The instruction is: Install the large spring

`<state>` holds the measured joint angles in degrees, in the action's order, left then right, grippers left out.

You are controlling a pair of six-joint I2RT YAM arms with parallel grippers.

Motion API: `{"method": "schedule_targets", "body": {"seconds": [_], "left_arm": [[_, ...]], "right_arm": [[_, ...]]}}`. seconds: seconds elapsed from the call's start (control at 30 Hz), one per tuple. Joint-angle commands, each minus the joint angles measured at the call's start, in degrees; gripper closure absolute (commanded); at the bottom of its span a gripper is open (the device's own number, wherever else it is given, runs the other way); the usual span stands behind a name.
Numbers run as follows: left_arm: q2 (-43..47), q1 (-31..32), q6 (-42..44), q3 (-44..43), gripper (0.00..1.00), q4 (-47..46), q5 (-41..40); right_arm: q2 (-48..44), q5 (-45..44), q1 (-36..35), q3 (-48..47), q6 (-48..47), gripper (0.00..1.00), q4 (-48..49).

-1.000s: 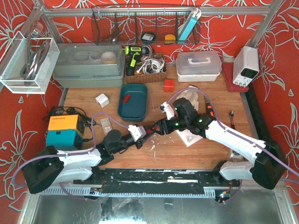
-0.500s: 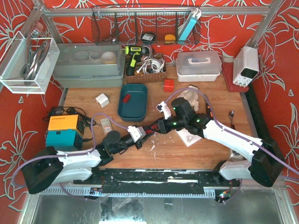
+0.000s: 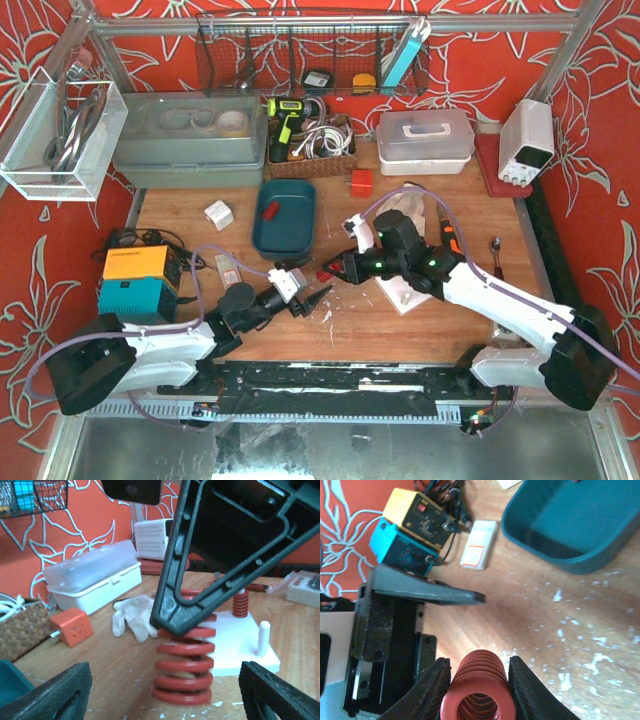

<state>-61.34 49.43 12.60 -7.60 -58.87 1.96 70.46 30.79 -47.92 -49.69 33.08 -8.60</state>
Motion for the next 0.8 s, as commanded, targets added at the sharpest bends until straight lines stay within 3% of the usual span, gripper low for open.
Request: {"method": "schedule_targets", "body": {"seconds": [0.0,0.1,0.23,0.33,0.5,0.77], "left_arm": [[-0.3,0.0,0.7,-0.2,0.11,-2.0,-2.7],[-0.7,0.0,0.6,-0.6,0.01,-1.4,-2.7],[-1.0,0.0,0.2,-1.2,0.0,-0.1,-3.5],[-1.0,0.0,0.2,-1.7,0.0,0.9,-4.4],[-1.2,-0.1,0.8,-2.5,0.0,2.7,-5.2],[-2.0,0.0,1.2,-3.0,0.0,3.7,-5.6]], "right_arm": [[-3.6,-11.5,0.5,-0.4,-2.2,1.0,-5.1],[-5.0,-20.3,1.5,-1.7,-5.4,1.0,-10.5],[-4.8,-33.3,2.7,-4.3,-10.6,1.0,-17.5],[-3.8,-38.4,4.5,-5.0,-13.1,1.0,-19.6],[-1.5,-41.0,7.6,-5.0,-13.8,1.0,-20.8],[1.7,-38.3,8.2,-4.9,-12.7,1.0,-23.2]]}}
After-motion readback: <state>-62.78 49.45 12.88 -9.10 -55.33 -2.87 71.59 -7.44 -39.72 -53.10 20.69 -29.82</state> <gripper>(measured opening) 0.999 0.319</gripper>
